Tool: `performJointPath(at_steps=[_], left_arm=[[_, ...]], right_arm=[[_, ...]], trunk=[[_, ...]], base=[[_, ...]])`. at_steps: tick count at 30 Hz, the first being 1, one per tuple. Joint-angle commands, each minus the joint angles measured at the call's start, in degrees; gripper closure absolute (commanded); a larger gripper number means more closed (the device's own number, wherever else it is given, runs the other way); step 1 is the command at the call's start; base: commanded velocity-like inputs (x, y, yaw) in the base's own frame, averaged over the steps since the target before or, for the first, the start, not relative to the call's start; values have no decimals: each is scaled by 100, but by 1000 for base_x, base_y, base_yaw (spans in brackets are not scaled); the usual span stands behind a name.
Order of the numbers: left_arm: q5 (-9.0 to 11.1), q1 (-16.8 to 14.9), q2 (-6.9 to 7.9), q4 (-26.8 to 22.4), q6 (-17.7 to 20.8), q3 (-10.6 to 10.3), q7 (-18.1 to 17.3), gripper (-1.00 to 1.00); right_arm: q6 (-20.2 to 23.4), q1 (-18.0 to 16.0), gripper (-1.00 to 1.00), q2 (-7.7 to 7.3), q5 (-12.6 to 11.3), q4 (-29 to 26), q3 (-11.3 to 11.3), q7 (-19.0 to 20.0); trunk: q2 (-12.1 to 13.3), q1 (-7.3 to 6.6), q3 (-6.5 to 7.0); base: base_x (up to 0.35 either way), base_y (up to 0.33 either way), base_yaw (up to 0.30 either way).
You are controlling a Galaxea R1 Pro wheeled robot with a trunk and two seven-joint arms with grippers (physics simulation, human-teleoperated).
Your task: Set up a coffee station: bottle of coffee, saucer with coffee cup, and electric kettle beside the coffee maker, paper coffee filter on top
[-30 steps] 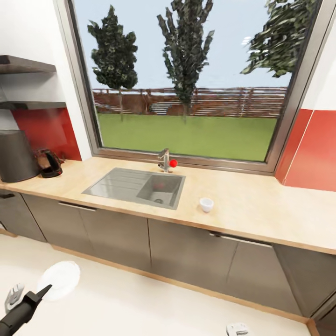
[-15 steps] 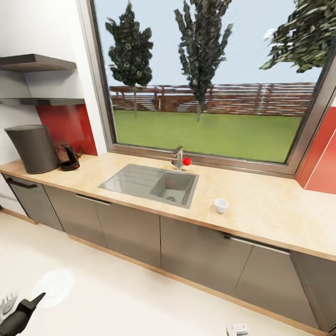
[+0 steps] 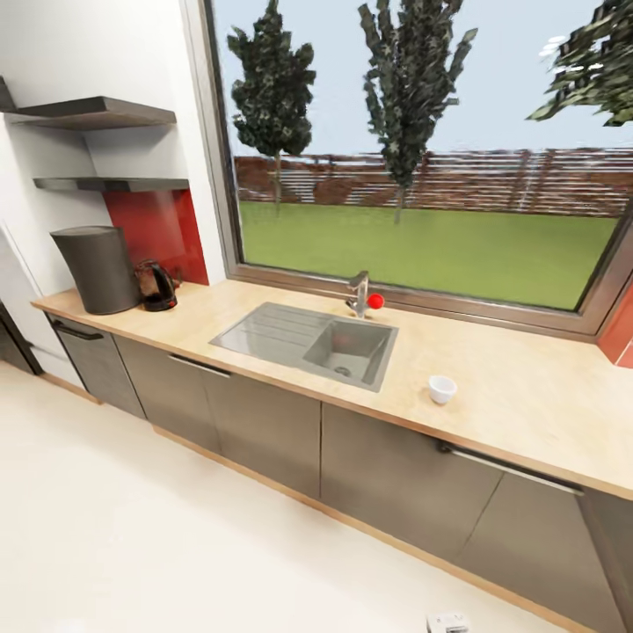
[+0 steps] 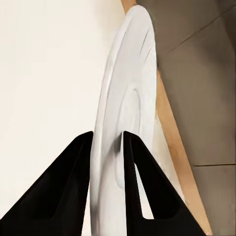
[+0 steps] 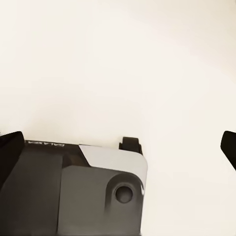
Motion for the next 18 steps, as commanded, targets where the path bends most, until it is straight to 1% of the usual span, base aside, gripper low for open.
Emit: performJointPath(at_steps=[1,3,5,8,11,15,18], left_arm=[[26,13,-28,28,-170,-24,50,100],[17,44,-110,43,-508,-24,242,100],[8,60,-169,46,-741,-26,451,100],[2,68,-197,44,-855,-28,596,100],[0,70,-199,42,-887,-39,644,100],[-1,78,-177,38,-899,-45,667,100],[-5,80,-193,37,-909,-54,667,100]], right_arm=[[33,10,-100,-2,-57,-10,48,8],[35,43,-100,-2,-55,-10,48,7],[43,58,-100,-2,-54,-10,52,6],[50,68,-100,-5,-51,-10,52,6],[56,71,-100,-3,-47,-10,55,6],[55,74,-100,-2,-45,-10,57,6],[54,75,-100,-2,-45,-10,57,6]], trunk=[[-13,3,-19],[-13,3,-33],[-13,3,-47],[-13,3,-68],[-13,3,-89],[-13,3,-115],[-13,3,-132]], base=[[0,0,180],[0,0,180],[0,0,180],[10,0,181],[127,0,187],[256,0,206],[319,0,230]])
